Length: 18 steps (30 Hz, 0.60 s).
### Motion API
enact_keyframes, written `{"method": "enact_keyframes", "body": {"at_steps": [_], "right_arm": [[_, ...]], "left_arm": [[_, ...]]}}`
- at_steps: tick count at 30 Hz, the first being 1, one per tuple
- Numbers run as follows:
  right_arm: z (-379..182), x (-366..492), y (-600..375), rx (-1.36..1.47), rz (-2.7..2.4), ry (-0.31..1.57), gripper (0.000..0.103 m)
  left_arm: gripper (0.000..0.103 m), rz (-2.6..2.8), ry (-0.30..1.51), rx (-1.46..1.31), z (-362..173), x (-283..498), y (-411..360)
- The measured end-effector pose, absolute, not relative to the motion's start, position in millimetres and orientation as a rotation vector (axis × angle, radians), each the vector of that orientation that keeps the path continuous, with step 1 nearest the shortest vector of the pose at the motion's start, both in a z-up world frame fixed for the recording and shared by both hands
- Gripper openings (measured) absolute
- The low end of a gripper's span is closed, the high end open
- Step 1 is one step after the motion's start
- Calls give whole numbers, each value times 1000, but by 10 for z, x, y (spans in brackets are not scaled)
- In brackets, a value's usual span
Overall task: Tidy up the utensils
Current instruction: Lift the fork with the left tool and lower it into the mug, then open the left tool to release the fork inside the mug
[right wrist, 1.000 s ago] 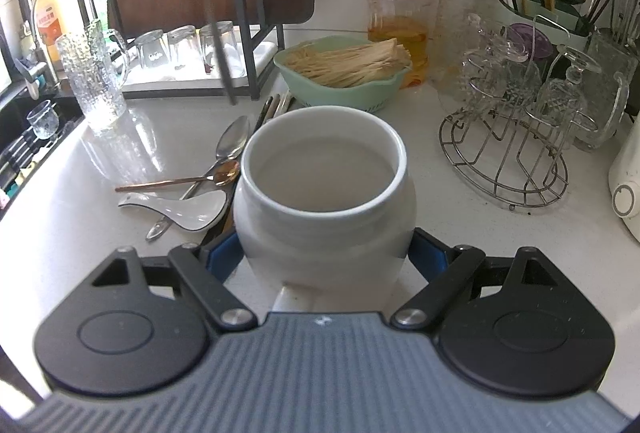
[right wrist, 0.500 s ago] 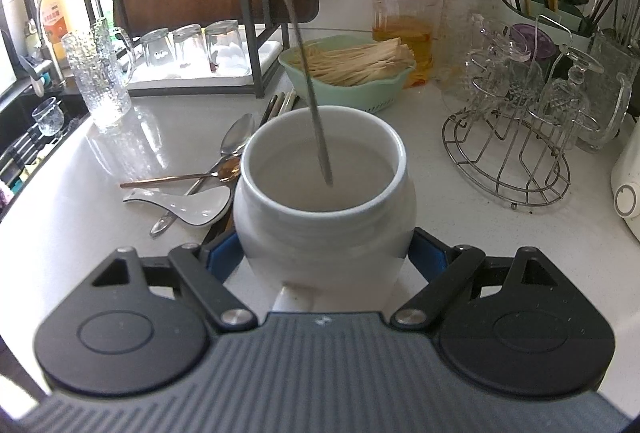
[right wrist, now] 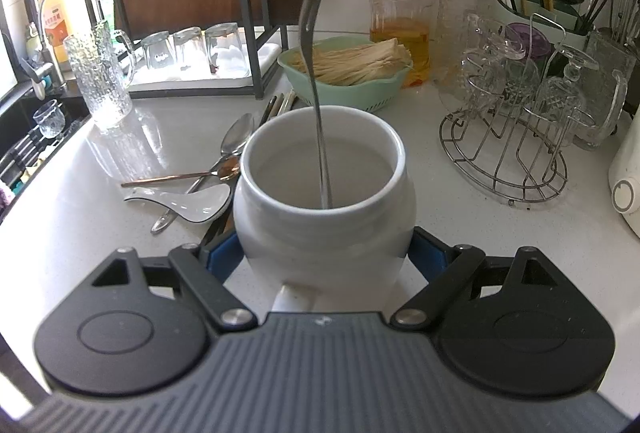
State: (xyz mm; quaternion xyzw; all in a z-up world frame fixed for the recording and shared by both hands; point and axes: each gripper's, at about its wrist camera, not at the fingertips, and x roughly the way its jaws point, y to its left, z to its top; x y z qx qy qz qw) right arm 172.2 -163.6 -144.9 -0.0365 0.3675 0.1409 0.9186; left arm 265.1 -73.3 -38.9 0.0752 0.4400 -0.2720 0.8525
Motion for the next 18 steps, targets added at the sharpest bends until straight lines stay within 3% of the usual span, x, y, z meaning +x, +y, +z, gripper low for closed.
{"method": "enact_keyframes", "body": {"at_steps": [11,18], "right_arm": [[-1444,1717,-1636,-74,287,752,90],[-1450,1715,-1637,-78,286,745,90]], "left_arm": [[1,-624,1175,153,-513,2890,-749],[1,-618,1164,179,-587,2910,-844]]}}
